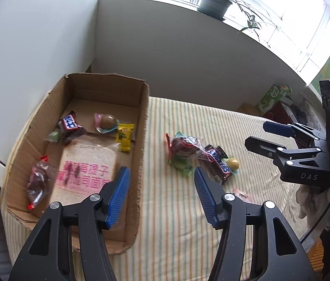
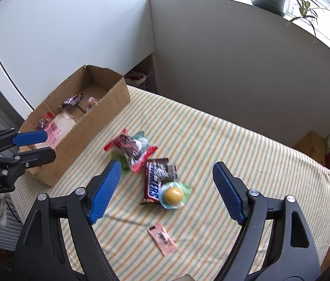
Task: Organize snacks
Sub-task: 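Move both tools back over the remaining snacks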
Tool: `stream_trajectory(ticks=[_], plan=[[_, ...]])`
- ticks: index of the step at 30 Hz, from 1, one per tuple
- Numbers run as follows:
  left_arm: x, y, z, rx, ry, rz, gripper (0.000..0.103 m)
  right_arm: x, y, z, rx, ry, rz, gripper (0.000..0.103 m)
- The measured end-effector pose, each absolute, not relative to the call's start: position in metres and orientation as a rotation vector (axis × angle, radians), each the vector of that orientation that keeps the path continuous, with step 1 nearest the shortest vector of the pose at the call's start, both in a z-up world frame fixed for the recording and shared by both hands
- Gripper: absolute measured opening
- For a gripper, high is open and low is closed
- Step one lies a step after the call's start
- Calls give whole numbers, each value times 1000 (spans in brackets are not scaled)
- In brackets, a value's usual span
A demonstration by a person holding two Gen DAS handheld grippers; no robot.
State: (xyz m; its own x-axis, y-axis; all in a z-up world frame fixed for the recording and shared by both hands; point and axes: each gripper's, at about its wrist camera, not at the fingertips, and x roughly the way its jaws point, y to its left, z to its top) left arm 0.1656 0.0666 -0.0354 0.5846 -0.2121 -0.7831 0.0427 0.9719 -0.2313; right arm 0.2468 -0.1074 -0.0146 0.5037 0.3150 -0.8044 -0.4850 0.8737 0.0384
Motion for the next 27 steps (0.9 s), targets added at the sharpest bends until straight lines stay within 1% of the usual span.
stream_trajectory(ticks=[7, 14, 15, 17, 21, 23, 27], plan=[[158, 26, -50, -160, 970, -203, 56, 223, -136, -51, -207, 979, 498, 83], [171, 12, -59, -153, 1000, -189, 56, 202, -135, -73, -254, 995, 539, 82], [174, 12, -60, -153, 1001, -182, 56, 200, -134, -76, -253, 997, 545, 81], [183, 12, -56, -153, 1001, -171, 56, 201, -132, -80, -251, 1006, 552, 70], [211, 16, -51, -147, 1005, -153, 56, 200, -134, -86, -240, 1017, 563, 67], [226, 16, -49, -148, 1008, -139, 56, 201, -136, -90, -231, 1025, 566, 62], [258, 8, -53, -129, 1031, -125, 56, 205, -140, -93, -212, 1032, 558, 62]])
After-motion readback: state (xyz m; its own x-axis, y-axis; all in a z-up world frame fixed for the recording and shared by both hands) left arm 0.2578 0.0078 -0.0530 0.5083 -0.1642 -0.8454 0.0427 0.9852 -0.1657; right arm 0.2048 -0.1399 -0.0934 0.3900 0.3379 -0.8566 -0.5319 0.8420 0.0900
